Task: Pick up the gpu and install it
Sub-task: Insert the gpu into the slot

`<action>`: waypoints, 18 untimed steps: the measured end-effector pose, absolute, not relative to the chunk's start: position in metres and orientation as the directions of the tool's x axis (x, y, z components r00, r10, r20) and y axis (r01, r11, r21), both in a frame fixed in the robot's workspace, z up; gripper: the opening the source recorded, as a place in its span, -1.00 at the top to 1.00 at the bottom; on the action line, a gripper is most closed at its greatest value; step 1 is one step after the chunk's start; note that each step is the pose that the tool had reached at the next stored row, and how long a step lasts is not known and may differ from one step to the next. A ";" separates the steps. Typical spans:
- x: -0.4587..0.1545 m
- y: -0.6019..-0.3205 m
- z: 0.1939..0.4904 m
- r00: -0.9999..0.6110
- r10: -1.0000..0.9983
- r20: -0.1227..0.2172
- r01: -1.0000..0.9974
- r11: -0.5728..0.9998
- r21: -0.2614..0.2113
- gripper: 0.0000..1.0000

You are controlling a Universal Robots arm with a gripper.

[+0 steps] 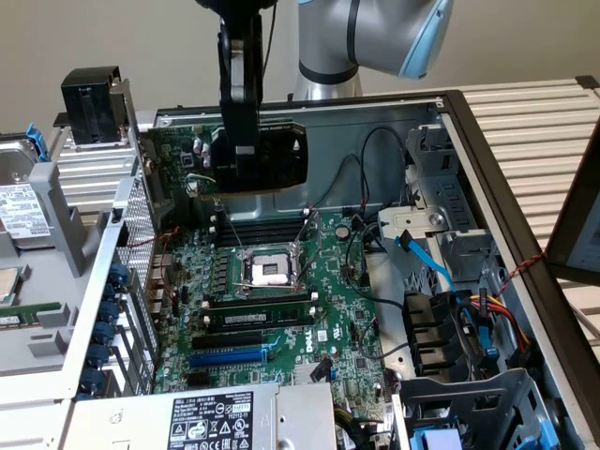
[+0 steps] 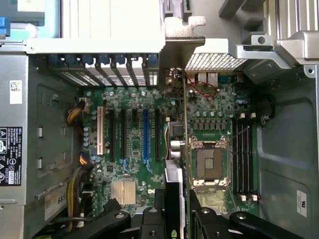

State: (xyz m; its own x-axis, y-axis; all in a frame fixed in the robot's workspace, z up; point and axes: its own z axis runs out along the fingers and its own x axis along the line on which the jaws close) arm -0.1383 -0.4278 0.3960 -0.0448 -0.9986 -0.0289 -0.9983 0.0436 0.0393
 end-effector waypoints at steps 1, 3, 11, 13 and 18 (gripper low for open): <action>-0.138 -0.428 0.394 -0.044 -0.999 -0.029 -0.998 0.043 0.039 0.45; -0.138 -0.428 0.391 -0.044 -0.999 -0.030 -0.998 0.043 0.039 0.45; -0.140 -0.430 0.376 -0.044 -0.998 -0.033 -0.998 0.043 0.040 0.45; -0.142 -0.432 0.372 -0.044 -0.998 -0.033 -0.998 0.043 0.040 0.45; -0.144 -0.441 0.364 -0.044 -0.998 -0.033 -0.998 0.043 0.040 0.45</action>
